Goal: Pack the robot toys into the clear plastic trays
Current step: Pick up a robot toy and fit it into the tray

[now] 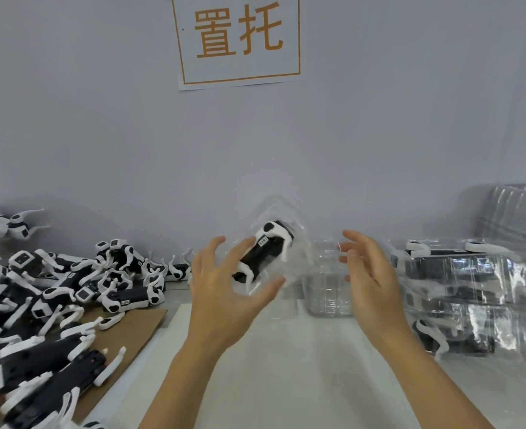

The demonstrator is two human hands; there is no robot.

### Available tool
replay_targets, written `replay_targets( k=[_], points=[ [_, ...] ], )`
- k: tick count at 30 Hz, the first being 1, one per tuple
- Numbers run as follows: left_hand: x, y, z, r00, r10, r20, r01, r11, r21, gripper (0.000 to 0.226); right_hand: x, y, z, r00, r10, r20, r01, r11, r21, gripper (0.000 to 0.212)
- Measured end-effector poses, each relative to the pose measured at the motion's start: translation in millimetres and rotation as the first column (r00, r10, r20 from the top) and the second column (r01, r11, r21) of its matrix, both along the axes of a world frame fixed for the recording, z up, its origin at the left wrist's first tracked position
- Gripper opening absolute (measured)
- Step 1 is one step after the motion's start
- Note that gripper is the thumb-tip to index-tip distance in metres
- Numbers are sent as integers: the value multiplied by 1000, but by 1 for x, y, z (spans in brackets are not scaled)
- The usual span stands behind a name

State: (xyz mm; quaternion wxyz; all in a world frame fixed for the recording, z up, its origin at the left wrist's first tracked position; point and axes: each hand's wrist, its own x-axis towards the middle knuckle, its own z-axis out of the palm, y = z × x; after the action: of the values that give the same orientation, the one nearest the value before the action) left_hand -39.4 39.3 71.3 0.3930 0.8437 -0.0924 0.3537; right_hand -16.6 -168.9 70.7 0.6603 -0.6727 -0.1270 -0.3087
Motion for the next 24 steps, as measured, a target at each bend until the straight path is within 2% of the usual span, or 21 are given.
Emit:
replay_targets(
  k=[2,3,6,9,11,16,20,24],
  points=[
    [-1,1,5,986,-154,-60,131,948,-289,63,-1,3,1,1000,24,3,-24,1000,-4,29],
    [-1,1,8,968,-240,-70,188,885,-427,64,-3,5,1,999,35,16,-34,999,-27,29],
    [-3,2,13,862,-504,-54,294,585,-756,62,-11,16,3,993,92,74,-80,985,-150,30],
    [-3,8,10,729,-683,47,337,298,-893,74,-20,34,3,980,154,128,-109,946,-305,30],
    [-3,11,7,660,-743,108,352,180,-918,82,-24,47,0,968,178,177,-97,917,-388,30],
    [-1,15,2,532,-829,173,393,61,-918,84,-25,56,-5,952,126,277,17,888,-460,27],
    [1,14,0,510,-839,190,361,9,-932,86,-22,53,-1,935,88,344,81,891,-446,20],
    [2,11,-4,448,-872,198,351,-32,-936,83,-21,47,3,932,81,354,93,889,-449,16]
  ],
)
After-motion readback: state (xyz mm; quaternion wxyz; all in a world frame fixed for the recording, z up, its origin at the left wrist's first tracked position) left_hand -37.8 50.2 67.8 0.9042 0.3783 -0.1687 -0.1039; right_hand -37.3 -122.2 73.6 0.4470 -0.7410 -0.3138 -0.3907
